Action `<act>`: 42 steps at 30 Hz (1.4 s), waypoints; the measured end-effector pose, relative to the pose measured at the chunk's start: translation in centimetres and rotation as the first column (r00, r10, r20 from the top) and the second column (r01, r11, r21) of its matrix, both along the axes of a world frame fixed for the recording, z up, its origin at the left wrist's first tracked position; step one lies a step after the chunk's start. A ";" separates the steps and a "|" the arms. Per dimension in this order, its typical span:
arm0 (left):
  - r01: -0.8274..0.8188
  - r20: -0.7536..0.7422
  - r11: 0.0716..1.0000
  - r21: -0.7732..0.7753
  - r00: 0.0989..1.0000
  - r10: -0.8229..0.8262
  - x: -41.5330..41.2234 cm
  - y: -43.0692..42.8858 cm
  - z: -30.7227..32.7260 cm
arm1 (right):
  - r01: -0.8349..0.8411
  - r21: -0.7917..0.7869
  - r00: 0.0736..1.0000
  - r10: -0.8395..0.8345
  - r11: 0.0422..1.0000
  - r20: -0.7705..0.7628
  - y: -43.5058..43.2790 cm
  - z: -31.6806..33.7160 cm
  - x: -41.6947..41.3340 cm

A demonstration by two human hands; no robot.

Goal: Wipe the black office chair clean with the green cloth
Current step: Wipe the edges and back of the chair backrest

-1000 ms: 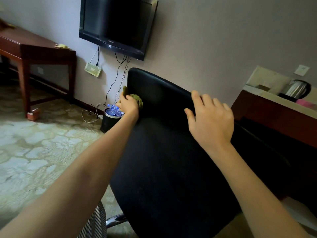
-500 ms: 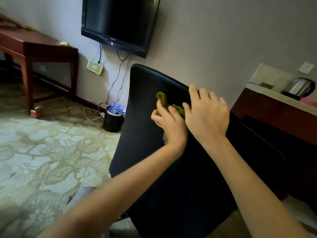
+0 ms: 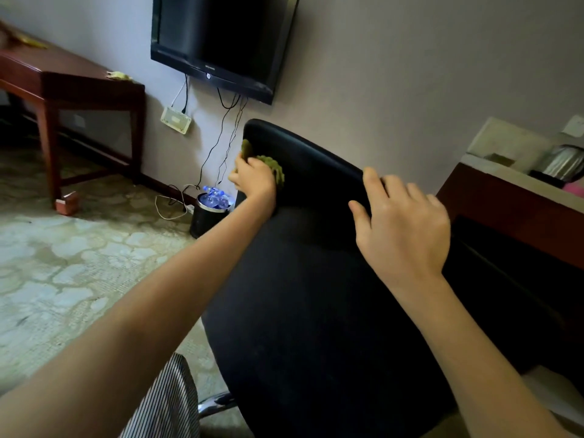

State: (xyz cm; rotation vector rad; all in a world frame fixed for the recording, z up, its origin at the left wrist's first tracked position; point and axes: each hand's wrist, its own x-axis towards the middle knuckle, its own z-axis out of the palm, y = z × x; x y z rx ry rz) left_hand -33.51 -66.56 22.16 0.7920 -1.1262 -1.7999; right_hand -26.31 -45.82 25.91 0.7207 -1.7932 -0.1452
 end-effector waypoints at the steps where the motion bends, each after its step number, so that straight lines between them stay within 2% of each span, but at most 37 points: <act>1: 0.007 0.046 1.000 0.027 0.999 -0.008 -0.1 -0.6 -0.2 | 0.004 0.003 1.000 -0.004 1.000 0.000 0.0 0.0 0.0; 4: 0.043 0.156 0.997 0.068 0.986 -0.053 -0.3 -2.1 -1.2 | 0.028 0.014 1.000 -0.028 1.000 -0.005 0.1 0.1 0.1; 10: 0.046 0.285 0.999 0.011 0.957 -0.048 0.0 -3.0 -3.3 | -0.013 0.026 0.999 0.012 1.000 0.047 1.4 0.1 0.3; 13: 0.048 0.317 0.997 0.056 0.946 -0.064 0.6 -2.3 -5.5 | -0.005 0.028 0.999 0.004 1.000 0.039 2.4 0.0 0.3; 19: -0.010 0.251 0.995 0.100 0.968 -0.016 1.3 2.0 -7.0 | -0.012 0.017 1.000 0.011 1.000 0.029 4.1 0.0 -0.1; 23: 0.006 -0.013 0.981 -0.193 1.000 -0.009 2.5 5.1 -4.4 | -0.063 0.017 0.997 0.062 0.998 0.048 5.0 0.1 -0.1; 26: -0.087 -0.083 0.973 -0.215 0.994 0.070 2.2 3.9 -2.7 | -0.091 0.051 0.995 0.088 0.995 0.057 5.8 0.2 -0.1; 30: -0.138 -0.038 0.955 -0.263 0.990 0.132 1.2 0.2 -4.3 | -0.094 0.040 0.995 0.093 0.995 0.032 6.2 0.2 -0.2; 34: -0.101 0.157 0.991 -0.088 0.981 0.114 0.5 -1.6 -7.3 | -0.083 0.026 0.996 0.083 0.996 0.029 5.8 0.1 -0.4; 36: -0.084 0.188 0.996 -0.028 0.978 0.088 0.4 -1.0 -8.6 | -0.081 0.013 0.997 0.081 0.997 0.018 5.5 -0.1 -0.4; 38: -0.096 0.181 0.994 -0.058 0.978 0.105 0.7 0.8 -10.1 | -0.076 0.007 0.997 0.076 0.997 0.009 5.2 -0.2 -0.6; 42: -0.075 0.054 0.963 -0.259 0.994 0.092 1.8 5.7 -11.7 | -0.041 -0.001 0.999 0.041 0.999 -0.014 4.7 -0.1 -0.7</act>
